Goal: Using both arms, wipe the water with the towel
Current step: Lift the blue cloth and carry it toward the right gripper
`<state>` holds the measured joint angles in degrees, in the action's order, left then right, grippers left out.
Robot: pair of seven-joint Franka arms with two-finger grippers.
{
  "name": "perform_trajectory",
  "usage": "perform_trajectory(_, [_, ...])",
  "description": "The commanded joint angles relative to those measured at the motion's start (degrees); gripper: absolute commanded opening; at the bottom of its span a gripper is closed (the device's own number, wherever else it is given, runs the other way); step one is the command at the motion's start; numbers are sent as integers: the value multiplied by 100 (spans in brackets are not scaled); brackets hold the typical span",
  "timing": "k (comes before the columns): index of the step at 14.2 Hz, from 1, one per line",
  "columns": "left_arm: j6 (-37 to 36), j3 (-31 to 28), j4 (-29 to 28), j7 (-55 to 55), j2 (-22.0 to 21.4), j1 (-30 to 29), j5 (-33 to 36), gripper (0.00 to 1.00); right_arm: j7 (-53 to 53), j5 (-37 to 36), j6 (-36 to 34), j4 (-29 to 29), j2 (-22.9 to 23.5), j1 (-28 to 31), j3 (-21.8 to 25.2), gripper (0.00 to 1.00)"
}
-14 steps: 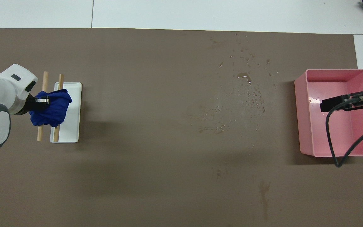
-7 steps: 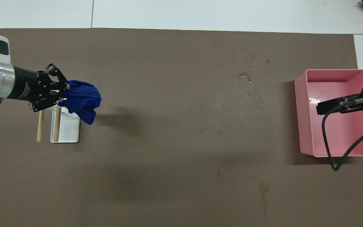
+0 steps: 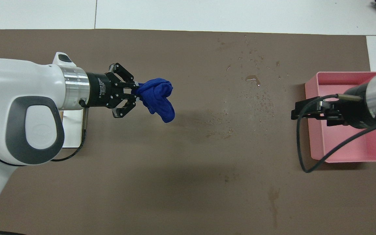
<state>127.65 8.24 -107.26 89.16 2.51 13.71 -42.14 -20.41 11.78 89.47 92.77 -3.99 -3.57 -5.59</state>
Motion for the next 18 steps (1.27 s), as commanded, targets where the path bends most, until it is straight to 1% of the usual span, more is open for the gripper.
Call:
perform_trajectory(1, [714, -85, -137, 828, -120, 507, -268, 0, -341, 210, 27, 206, -190, -91, -4, 100])
perform_trajectory(2, [909, -85, -137, 1040, -102, 701, -277, 0, -385, 228, 36, 258, -208, -100, -4, 100])
perform_trajectory(4, [1007, -85, -137, 1234, -93, 887, -277, 0, -1066, 726, 254, 398, -243, -92, -4, 100])
perform_trajectory(6, [1007, -77, -137, 1402, -137, 966, -277, 0, -1937, 1175, 902, 898, -435, -100, -4, 100])
perform_trajectory(7, [1007, -76, -137, 1437, -146, 1001, -277, 0, -2498, 1630, 1219, 1075, -497, -100, -4, 100])
perform_trajectory(8, [1007, -76, -137, 1472, -155, 1028, -285, 0, -3086, 1956, 1457, 1172, -506, -92, -4, 100])
perform_trajectory(9, [999, -76, -137, 1490, -163, 1063, -286, 0, -3536, 2134, 1703, 1208, -507, -83, -4, 100])
perform_trajectory(10, [990, -76, -137, 1534, -172, 1089, -286, 0, -3871, 2240, 1923, 1234, -489, -91, -4, 100])
perform_trajectory(11, [990, -76, -129, 1578, -207, 1098, -286, 0, -4222, 2493, 2178, 1365, -472, -100, -4, 100])
perform_trajectory(12, [990, -68, -128, 1613, -251, 1133, -286, 0, -4496, 2783, 2450, 1497, -471, -109, -4, 100])
perform_trajectory(13, [1007, -76, -128, 1666, -286, 1238, -286, 0, -4655, 2925, 2653, 1611, -463, -179, -13, 100])
perform_trajectory(14, [1025, -76, -111, 1683, -313, 1265, -286, 0, -4761, 3005, 2881, 1682, -428, -362, -13, 100])
perform_trajectory(16, [1296, -68, -85, 1692, -330, 1423, -286, 0, -5094, 3408, 3627, 1806, -314, -565, -13, 100])
perform_trajectory(17, [1350, -68, -85, 1692, -330, 1502, -286, 0, -5166, 3427, 3839, 1806, -235, -740, -13, 100])
perform_trajectory(18, [1446, -68, -85, 1692, -330, 1633, -286, 0, -5193, 3427, 3876, 1806, -217, -777, -4, 100])
